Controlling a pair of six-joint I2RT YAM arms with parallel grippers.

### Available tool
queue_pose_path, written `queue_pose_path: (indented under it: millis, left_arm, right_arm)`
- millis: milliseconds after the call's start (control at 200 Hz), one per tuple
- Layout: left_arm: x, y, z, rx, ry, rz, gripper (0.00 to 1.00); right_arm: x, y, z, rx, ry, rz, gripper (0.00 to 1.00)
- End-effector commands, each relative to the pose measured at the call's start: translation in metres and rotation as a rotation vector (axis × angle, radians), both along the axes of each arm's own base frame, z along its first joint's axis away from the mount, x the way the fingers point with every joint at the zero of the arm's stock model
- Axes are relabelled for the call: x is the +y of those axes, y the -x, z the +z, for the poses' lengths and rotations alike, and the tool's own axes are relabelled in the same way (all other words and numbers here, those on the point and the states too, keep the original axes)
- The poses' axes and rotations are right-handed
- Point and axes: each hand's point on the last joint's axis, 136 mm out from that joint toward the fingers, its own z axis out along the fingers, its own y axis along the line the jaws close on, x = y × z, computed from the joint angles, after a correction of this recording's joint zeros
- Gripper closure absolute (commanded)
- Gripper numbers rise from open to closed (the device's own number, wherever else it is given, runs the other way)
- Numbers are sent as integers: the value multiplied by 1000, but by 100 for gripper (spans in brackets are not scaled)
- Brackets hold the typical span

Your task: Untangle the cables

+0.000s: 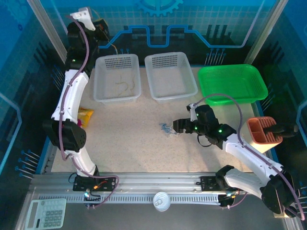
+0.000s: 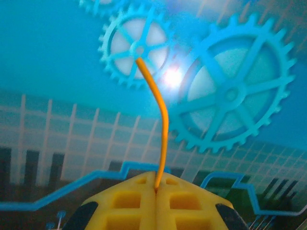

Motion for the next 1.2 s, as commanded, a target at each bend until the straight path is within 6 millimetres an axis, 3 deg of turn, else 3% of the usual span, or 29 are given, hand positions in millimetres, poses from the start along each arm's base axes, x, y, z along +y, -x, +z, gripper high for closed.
queue_pose_path:
  millis: [0,100,220,320,495,725,890,1055,1196]
  left_arm:
    - [5,-10,-55,125,31,0,99]
    - [6,-13,-107,241,41,-3,83]
    - [9,-12,-145,343,47,8,49]
    - [12,-7,-147,363,44,24,24]
    - [12,6,-122,344,31,20,4]
    - [-4,38,-85,308,85,-68,1]
    - [-34,75,-81,324,149,-174,1]
    - [-86,124,-107,373,137,-289,1]
    - [-122,166,-150,429,159,-361,1]
  right_arm:
    - [-14,2,10,0,18,-48,14]
    - [-20,3,11,12,20,-82,14]
    - [-26,6,12,19,7,-108,14]
    - [-28,10,14,20,-5,-115,14]
    - [-29,15,12,31,-24,-122,14]
    - [-32,16,0,70,-35,-170,16]
    - [-25,14,-11,123,-90,-194,21]
    - [-10,5,-18,167,-195,-196,36]
    - [-2,-3,-26,210,-270,-212,41]
